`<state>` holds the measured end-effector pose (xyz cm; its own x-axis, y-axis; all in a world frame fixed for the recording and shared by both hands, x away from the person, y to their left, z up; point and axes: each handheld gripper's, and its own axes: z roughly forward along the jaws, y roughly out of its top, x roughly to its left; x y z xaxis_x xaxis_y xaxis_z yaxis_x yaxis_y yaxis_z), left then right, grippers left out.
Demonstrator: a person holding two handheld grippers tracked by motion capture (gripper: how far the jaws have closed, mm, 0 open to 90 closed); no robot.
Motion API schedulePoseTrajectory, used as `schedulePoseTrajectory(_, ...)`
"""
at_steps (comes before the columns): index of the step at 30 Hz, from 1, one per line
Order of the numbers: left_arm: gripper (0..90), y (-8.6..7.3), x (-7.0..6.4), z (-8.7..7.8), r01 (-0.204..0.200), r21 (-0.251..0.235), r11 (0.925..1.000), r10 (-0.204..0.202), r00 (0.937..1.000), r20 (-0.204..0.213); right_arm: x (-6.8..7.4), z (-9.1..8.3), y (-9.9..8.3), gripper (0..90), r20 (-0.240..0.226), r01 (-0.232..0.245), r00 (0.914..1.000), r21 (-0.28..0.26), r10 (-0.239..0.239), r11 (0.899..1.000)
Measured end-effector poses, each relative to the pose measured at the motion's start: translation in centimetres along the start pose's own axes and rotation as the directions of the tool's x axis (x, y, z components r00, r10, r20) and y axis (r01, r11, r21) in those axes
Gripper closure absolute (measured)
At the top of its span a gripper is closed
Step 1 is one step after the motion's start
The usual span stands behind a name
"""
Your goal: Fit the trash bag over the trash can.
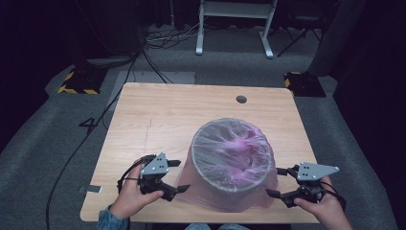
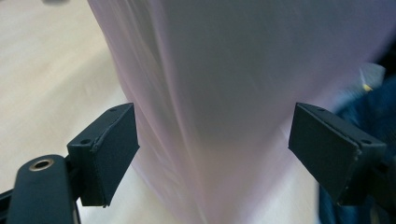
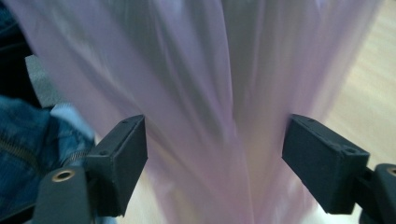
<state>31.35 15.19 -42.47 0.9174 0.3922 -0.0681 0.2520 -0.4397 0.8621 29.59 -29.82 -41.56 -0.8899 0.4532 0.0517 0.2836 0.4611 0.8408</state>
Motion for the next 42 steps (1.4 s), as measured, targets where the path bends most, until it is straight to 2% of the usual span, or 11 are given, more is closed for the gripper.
schedulePoseTrajectory(8, 18.6, 2.1, 1.0, 1.9, -0.016, -0.018, 0.9997, 0.018, 0.9941, 0.107, -0.5, 0.1, 2.3, 81.9, -0.062, 0.038, 0.9973, -0.007, -0.038, 0.999)
schedulePoseTrajectory(13, 75.7, 2.2, 0.7, 1.4, -0.051, -0.011, 0.9986, 0.052, 0.9929, 0.107, -0.6, -0.2, 2.8, 89.1, -0.062, 0.042, 0.9971, -0.023, -0.043, 0.999)
schedulePoseTrajectory(15, 90.0, 2.0, 0.6, 1.0, -0.046, 0.003, 0.9989, 0.046, 0.9958, 0.079, -0.6, -0.2, 2.6, 89.9, -0.059, 0.035, 0.9976, -0.023, -0.037, 0.999)
schedulePoseTrajectory(19, 90.0, 1.1, 0.7, 1.3, -0.043, 0.084, 0.9955, 0.04, 0.9984, 0.039, -1.2, 0.3, 1.6, 90.0, -0.049, 0.009, 0.9988, 0.015, -0.008, 1.0)
schedulePoseTrajectory(26, 90.0, -1.9, 1.0, 2.9, -0.01, 0.214, 0.9768, 0.008, 0.9999, 0.011, -2.5, 2.8, -2.3, 90.0, -0.025, -0.067, 0.9972, 0.14, 0.071, 0.988)
schedulePoseTrajectory(30, 90.0, -3.4, 1.2, 3.5, 0.015, 0.311, 0.9504, -0.008, 0.9997, -0.024, -2.7, 3.4, -4.0, 90.0, 0.018, -0.094, 0.9956, 0.215, 0.092, 0.972)
schedulePoseTrajectory(32, 90.0, -3.9, 1.1, 3.5, 0.023, 0.324, 0.9459, -0.019, 0.9997, -0.018, -2.8, 3.3, -4.6, 90.0, 0.026, -0.116, 0.9932, 0.231, 0.113, 0.966)
schedulePoseTrajectory(34, 90.0, -4.0, 0.8, 3.0, 0.02, 0.321, 0.9468, -0.022, 0.9998, 0.002, -2.8, 2.8, -4.9, 90.0, 0.029, -0.125, 0.9922, 0.246, 0.121, 0.961)
schedulePoseTrajectory(37, 83.3, -4.0, 0.8, 1.8, 0.034, 0.251, 0.9674, -0.043, 0.9986, 0.031, -2.5, 1.9, -5.1, 87.5, -0.001, -0.146, 0.9884, 0.267, 0.152, 0.952)
schedulePoseTrajectory(40, 40.3, -3.2, 0.9, 1.0, 0.034, 0.131, 0.9907, -0.036, 0.9993, 0.01, -2.2, 1.0, -4.5, 44.4, 0.01, -0.104, 0.9945, 0.22, 0.104, 0.97)
schedulePoseTrajectory(42, 28.7, -2.2, 0.8, 0.9, 0.016, 0.074, 0.9971, -0.017, 0.9997, 0.02, -1.8, 0.7, -3.5, 29.4, 0.025, -0.058, 0.9982, 0.143, 0.055, 0.988)
